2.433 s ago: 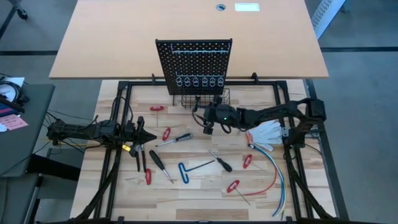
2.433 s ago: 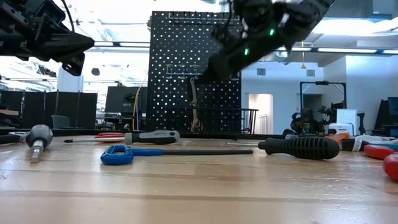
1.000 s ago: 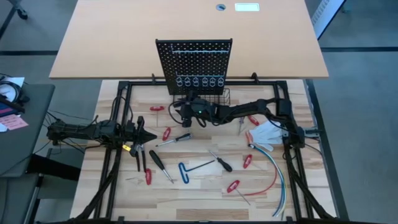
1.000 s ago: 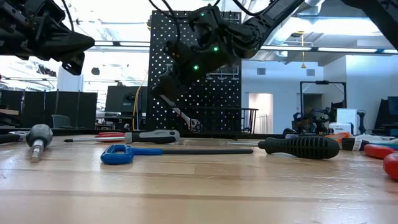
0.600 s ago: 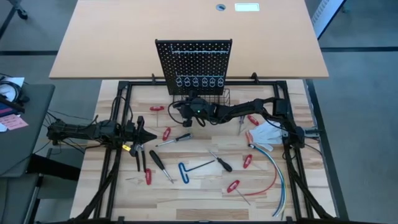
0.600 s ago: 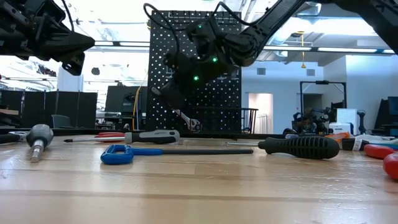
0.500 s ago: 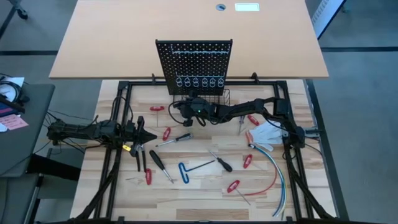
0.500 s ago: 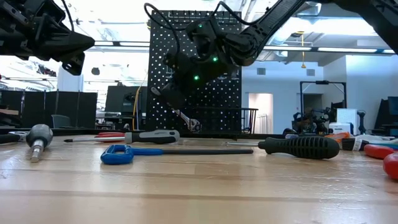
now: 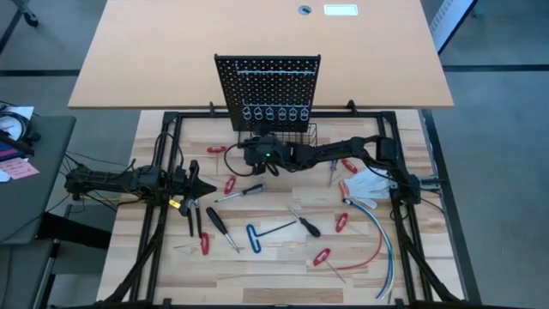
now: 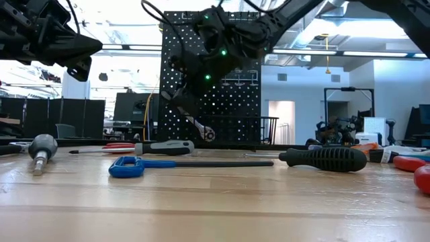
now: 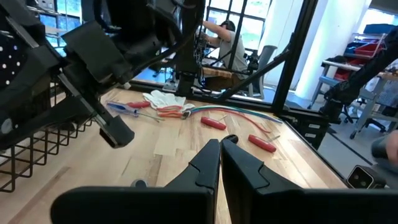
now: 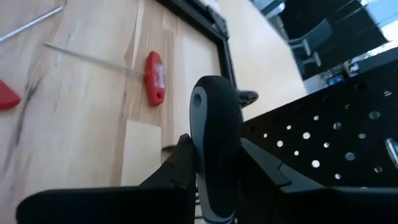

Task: Hang tools onto peg board
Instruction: Put the ratchet wrench into the wire basket on the pegboard, then put the slip-joint pliers into the wire basket on the pegboard

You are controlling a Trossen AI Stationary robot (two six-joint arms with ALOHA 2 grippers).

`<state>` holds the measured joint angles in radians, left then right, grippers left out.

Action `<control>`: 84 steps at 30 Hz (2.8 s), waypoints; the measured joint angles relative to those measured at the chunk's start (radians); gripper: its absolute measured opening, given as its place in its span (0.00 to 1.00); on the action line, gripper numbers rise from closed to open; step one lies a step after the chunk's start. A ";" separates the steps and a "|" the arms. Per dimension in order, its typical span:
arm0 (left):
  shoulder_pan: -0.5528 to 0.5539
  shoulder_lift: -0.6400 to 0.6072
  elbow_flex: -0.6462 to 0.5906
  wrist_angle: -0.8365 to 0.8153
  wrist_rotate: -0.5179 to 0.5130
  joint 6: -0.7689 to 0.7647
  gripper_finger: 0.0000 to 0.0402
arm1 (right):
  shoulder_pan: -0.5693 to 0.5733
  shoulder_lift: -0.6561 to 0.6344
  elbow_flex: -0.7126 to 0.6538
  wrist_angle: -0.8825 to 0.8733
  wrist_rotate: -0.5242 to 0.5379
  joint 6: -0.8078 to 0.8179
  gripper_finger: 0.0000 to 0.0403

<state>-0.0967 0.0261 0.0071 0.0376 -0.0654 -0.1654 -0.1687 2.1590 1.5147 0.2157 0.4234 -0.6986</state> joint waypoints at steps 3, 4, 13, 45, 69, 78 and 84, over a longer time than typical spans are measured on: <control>0.000 0.000 0.000 0.000 0.000 0.000 0.03 | 0.001 0.000 0.045 -0.111 0.015 -0.002 0.20; 0.000 0.000 0.000 0.000 0.000 0.000 0.03 | 0.000 0.000 0.057 -0.139 0.018 -0.003 0.20; 0.000 0.000 0.000 0.000 0.000 0.000 0.03 | 0.014 0.000 0.211 -0.471 0.122 0.068 0.20; 0.000 0.000 0.000 0.000 -0.002 -0.007 0.03 | -0.059 0.005 0.353 -1.003 0.125 0.382 0.48; 0.000 0.000 0.000 0.000 0.000 -0.068 0.03 | 0.124 -0.062 0.197 -0.947 -0.027 0.460 0.28; 0.000 0.000 0.000 0.021 -0.005 -0.004 0.03 | 0.205 -0.181 -0.187 -0.662 0.169 0.648 0.16; 0.000 0.018 0.000 0.193 0.006 0.030 0.03 | 0.266 -0.369 -0.598 0.035 0.268 0.741 0.14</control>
<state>-0.0967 0.0444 0.0071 0.2311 -0.0589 -0.1353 0.0972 1.7896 0.9163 0.2508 0.6918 0.0420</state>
